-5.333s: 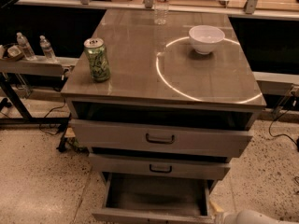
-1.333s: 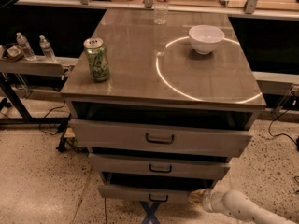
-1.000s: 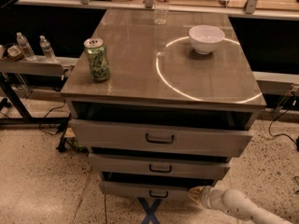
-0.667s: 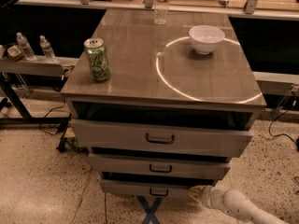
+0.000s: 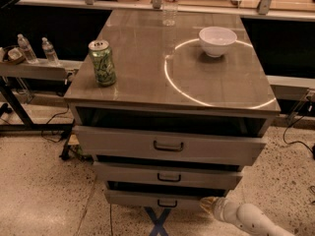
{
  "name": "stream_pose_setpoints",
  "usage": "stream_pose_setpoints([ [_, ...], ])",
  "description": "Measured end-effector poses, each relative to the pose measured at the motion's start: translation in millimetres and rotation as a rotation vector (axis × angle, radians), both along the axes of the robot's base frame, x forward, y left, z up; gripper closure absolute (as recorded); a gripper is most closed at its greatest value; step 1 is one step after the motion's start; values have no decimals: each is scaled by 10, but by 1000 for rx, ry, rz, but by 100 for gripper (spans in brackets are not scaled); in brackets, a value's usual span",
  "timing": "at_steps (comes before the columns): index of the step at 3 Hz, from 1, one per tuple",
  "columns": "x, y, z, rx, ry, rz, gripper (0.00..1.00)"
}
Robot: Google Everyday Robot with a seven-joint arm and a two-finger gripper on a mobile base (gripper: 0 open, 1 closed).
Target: Close bottom drawer
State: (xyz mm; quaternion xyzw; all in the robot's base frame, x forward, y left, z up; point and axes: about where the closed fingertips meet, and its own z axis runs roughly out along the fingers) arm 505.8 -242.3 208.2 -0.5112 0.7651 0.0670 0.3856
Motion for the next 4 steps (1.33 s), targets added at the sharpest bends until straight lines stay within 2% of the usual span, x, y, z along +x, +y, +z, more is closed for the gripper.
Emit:
stream_pose_setpoints([
  [1, -3, -2, 0, 2, -1, -3, 100],
  [2, -149, -36, -7, -23, 35, 15, 100],
  [3, -487, -95, 48, -59, 74, 50, 100],
  [4, -464, -135, -20, -49, 73, 41, 100],
])
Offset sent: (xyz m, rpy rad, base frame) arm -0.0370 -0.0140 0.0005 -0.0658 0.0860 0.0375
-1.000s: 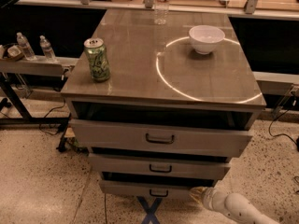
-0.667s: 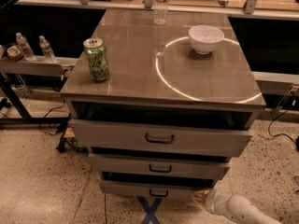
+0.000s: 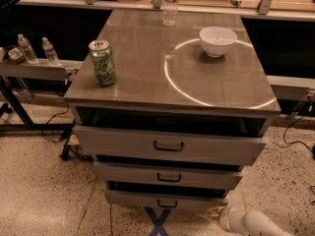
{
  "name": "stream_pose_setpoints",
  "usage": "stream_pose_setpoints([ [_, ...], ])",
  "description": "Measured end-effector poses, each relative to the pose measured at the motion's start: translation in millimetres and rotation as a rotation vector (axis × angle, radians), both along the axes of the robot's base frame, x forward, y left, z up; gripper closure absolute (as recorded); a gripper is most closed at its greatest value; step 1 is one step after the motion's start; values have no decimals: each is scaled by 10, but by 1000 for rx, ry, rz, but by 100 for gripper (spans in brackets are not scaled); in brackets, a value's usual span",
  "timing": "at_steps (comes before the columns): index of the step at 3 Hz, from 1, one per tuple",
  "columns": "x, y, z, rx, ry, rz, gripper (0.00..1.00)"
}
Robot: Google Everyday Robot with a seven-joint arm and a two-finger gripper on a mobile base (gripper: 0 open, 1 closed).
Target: Close bottom drawer
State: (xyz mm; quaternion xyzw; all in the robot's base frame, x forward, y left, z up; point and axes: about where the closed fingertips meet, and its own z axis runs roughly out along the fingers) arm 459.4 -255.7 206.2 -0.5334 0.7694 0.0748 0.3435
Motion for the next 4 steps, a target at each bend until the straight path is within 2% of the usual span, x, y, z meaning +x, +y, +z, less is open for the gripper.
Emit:
stream_pose_setpoints([
  [3, 460, 17, -283, 58, -28, -37, 100],
  [4, 561, 18, -255, 74, -50, -46, 100],
])
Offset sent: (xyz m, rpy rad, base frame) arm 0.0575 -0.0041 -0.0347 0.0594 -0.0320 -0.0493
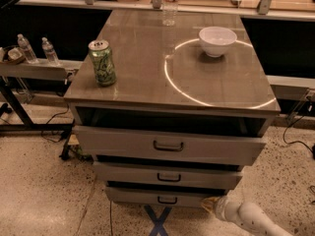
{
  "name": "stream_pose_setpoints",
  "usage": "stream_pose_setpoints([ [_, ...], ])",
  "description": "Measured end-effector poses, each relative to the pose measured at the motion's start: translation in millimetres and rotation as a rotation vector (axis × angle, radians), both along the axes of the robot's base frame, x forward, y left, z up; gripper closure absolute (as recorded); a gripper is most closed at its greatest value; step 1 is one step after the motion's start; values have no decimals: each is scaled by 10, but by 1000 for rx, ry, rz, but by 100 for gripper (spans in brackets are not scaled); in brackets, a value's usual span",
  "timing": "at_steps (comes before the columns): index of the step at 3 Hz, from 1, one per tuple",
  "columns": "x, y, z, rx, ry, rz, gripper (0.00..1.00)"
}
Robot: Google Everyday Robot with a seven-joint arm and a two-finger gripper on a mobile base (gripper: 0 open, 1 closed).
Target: Close bottom drawer
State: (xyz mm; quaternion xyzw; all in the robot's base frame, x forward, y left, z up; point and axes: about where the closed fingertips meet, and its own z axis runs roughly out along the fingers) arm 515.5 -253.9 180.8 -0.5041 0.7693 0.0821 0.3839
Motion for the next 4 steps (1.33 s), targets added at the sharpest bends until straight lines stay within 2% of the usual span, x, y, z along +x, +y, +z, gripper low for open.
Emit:
stream_pose_setpoints([
  [1, 62, -32, 93, 14, -29, -19, 100],
  [2, 70, -71, 171, 0, -34, -27, 100],
  [3, -218, -195, 146, -74, 56, -19, 100],
  [4, -622, -430, 180, -167, 179, -8, 100],
])
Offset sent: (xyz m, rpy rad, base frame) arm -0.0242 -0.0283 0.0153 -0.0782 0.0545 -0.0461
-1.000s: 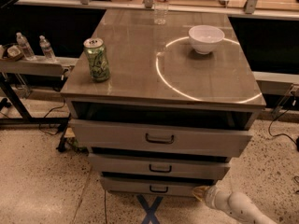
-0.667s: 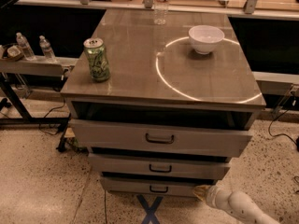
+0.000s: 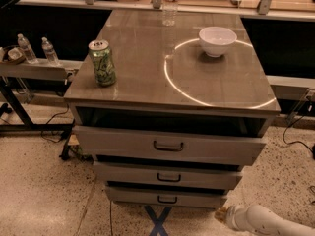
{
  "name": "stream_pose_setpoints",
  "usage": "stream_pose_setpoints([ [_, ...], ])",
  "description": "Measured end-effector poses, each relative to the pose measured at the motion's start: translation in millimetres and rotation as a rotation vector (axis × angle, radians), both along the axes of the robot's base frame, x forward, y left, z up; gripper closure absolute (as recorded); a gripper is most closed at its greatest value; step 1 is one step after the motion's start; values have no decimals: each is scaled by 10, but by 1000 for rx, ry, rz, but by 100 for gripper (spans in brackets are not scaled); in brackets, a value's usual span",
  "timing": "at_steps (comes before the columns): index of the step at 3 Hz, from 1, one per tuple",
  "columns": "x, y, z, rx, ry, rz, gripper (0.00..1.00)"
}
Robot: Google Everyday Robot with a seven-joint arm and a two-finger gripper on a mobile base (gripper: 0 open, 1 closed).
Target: Close bottom drawer
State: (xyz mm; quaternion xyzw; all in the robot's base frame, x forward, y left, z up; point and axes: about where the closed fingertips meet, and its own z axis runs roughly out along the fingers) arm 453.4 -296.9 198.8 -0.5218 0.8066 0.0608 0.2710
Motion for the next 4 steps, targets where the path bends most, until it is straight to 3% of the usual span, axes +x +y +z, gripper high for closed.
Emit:
stream_pose_setpoints([
  [1, -308, -276, 169, -80, 80, -19, 100],
  [2, -550, -525, 672, -132, 108, -50, 100],
  [3, -744, -695, 1293, -127, 92, -90, 100],
  [4, -808, -771, 1506, -124, 82, -110, 87],
])
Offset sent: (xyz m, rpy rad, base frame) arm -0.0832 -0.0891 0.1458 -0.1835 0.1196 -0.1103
